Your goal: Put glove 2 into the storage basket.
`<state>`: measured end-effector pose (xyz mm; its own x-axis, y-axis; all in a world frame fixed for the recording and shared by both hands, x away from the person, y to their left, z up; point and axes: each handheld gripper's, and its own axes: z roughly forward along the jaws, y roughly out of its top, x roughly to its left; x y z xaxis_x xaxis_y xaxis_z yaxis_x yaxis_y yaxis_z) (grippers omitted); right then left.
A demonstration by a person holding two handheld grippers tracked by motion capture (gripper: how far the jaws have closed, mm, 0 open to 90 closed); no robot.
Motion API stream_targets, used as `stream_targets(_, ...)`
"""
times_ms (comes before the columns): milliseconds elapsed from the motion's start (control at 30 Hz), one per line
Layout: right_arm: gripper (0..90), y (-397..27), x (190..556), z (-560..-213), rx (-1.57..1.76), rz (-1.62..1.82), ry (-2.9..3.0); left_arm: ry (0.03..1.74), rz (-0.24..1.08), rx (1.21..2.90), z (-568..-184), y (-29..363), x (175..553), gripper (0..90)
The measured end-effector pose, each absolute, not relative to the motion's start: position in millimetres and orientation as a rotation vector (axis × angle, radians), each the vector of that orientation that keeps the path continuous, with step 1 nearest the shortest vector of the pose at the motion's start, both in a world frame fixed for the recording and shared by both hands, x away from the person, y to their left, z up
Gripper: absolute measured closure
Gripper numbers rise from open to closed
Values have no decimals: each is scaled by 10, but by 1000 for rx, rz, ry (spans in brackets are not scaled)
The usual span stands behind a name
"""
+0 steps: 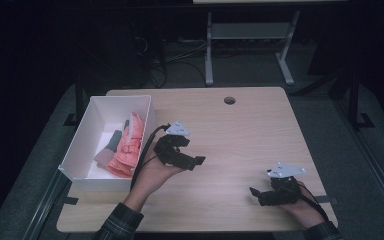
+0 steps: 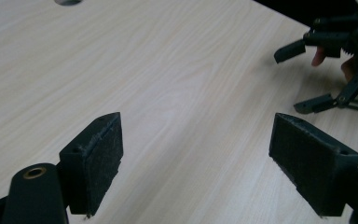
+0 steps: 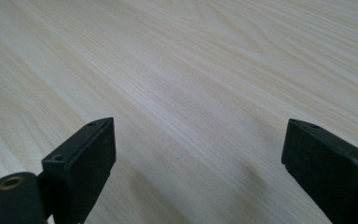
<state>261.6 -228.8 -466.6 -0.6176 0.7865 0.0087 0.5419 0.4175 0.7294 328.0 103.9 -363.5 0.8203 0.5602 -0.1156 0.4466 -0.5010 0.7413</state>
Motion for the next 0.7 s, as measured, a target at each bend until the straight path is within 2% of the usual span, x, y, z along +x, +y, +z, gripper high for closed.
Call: stream_targets(700, 93, -2292, 2603, -4683, 1117, 998, 2353, 688, 150, 2310, -4375, 909, 3057, 170)
